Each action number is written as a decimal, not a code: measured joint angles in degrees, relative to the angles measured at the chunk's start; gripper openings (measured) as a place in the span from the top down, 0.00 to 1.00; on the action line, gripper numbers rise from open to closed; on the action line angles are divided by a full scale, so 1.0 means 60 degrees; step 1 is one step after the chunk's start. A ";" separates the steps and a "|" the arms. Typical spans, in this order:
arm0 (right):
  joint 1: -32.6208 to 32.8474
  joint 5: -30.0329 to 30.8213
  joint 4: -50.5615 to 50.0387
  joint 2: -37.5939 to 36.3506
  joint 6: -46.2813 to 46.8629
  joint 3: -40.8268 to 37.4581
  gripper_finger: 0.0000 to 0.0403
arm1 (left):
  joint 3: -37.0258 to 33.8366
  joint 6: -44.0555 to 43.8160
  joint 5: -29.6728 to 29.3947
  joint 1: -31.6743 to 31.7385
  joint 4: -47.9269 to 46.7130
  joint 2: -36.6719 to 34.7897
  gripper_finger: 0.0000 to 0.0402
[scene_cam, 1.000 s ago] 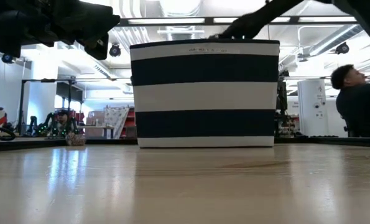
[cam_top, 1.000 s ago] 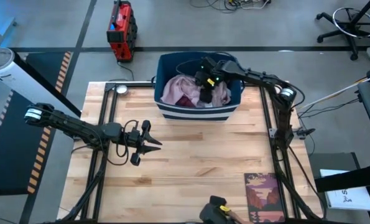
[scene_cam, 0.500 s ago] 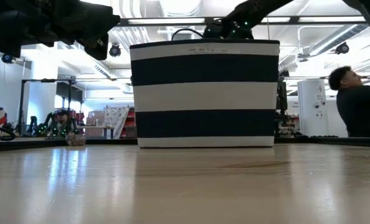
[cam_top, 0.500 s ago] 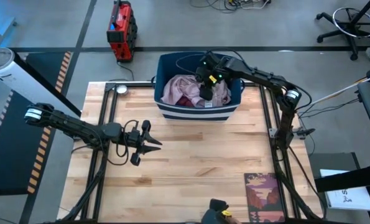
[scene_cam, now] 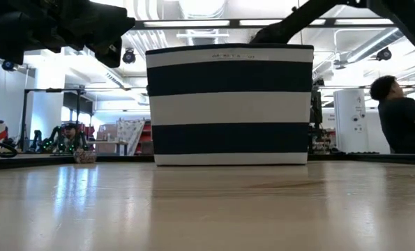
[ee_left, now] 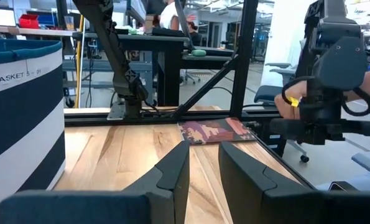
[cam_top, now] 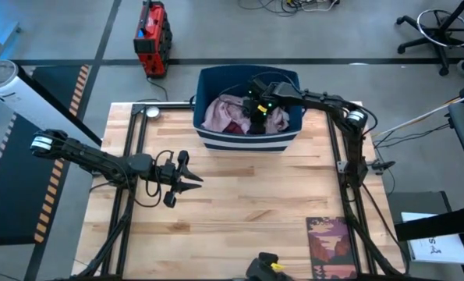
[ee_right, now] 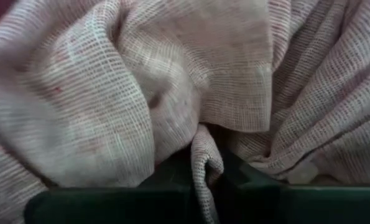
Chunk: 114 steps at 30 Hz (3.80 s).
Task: Sort clothes
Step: Put the pink polo shirt into the blue laundry organizer, then return to Home Position
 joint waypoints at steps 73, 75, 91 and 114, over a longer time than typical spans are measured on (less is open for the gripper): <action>0.0233 0.0608 0.2990 -0.5159 0.1129 -0.2222 0.28 | 0.0000 -0.0141 -0.0488 0.0331 0.0219 -0.0492 0.82; 0.0231 0.0599 0.3025 -0.4946 0.1058 -0.2238 0.36 | 0.0000 -0.0149 -0.0488 0.0331 0.0217 -0.0492 0.82; 0.0168 -0.0362 0.3411 -0.1789 0.0714 -0.2295 0.99 | 0.0000 -0.0295 -0.0488 0.0324 0.0169 -0.0521 0.82; -0.0018 -0.0813 0.3691 -0.3343 0.0857 -0.2302 1.00 | 0.0000 -0.0317 -0.0484 0.0333 -0.0059 -0.0525 0.82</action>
